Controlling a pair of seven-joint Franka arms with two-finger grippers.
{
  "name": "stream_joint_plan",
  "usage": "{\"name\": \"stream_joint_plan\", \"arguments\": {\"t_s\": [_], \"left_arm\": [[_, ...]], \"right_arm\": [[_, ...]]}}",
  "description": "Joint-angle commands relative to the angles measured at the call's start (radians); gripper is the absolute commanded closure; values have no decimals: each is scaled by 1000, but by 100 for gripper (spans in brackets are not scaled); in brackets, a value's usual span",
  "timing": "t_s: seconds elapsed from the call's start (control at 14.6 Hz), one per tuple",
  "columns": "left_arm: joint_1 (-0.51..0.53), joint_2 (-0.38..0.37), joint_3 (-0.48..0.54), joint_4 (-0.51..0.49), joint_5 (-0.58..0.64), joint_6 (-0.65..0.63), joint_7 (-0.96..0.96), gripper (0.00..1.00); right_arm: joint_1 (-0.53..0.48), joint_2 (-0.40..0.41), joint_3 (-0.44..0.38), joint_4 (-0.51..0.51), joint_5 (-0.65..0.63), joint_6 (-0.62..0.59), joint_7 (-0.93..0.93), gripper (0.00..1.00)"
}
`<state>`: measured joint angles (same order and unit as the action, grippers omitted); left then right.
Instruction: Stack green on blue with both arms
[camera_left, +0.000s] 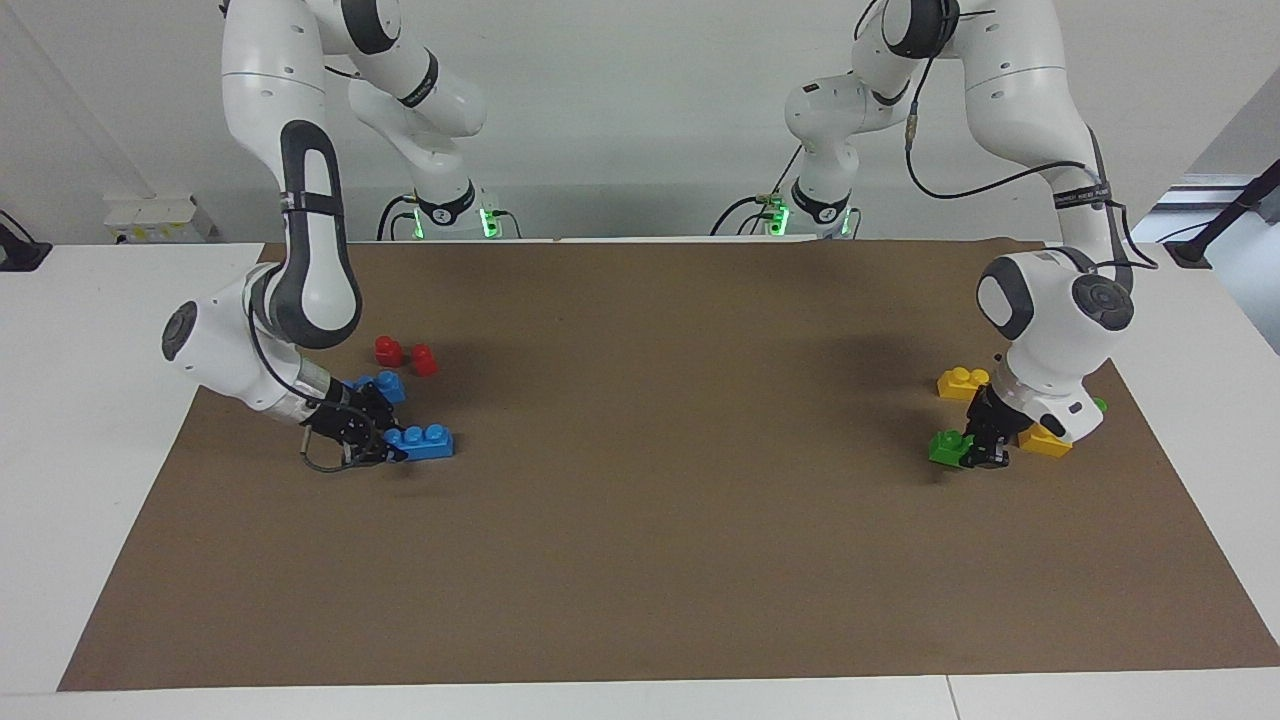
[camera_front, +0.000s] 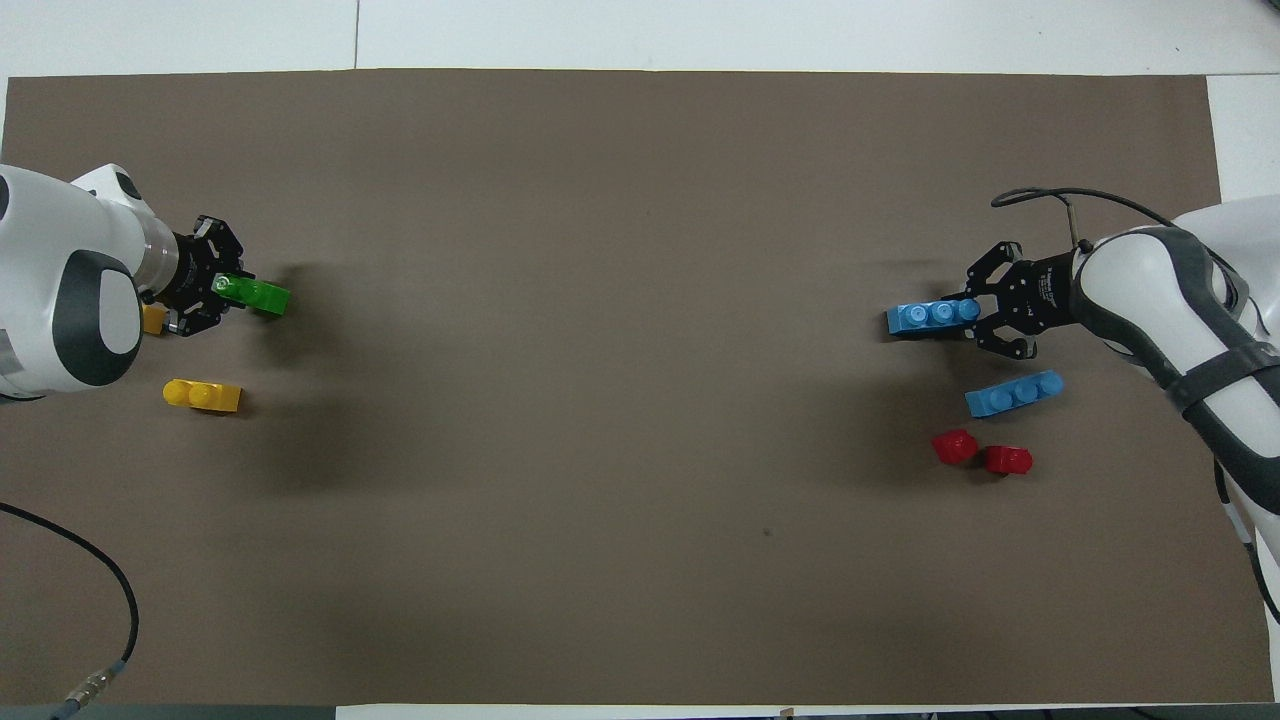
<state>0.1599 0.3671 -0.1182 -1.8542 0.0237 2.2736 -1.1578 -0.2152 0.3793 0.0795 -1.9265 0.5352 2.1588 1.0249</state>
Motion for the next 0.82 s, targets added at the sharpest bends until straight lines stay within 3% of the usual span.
{"name": "stream_joint_plan", "arguments": {"t_s": [0.0, 0.27, 0.75], "left_arm": [[-29, -62, 3, 1, 12, -86, -25, 100], [-77, -126, 0, 4, 10, -176, -66, 100], [-203, -226, 0, 7, 7, -295, -248, 100]], "right_arm": [[-21, -3, 8, 88, 32, -103, -5, 100], [14, -25, 23, 156, 35, -191, 141, 100], [313, -82, 29, 155, 48, -41, 507, 100]]}}
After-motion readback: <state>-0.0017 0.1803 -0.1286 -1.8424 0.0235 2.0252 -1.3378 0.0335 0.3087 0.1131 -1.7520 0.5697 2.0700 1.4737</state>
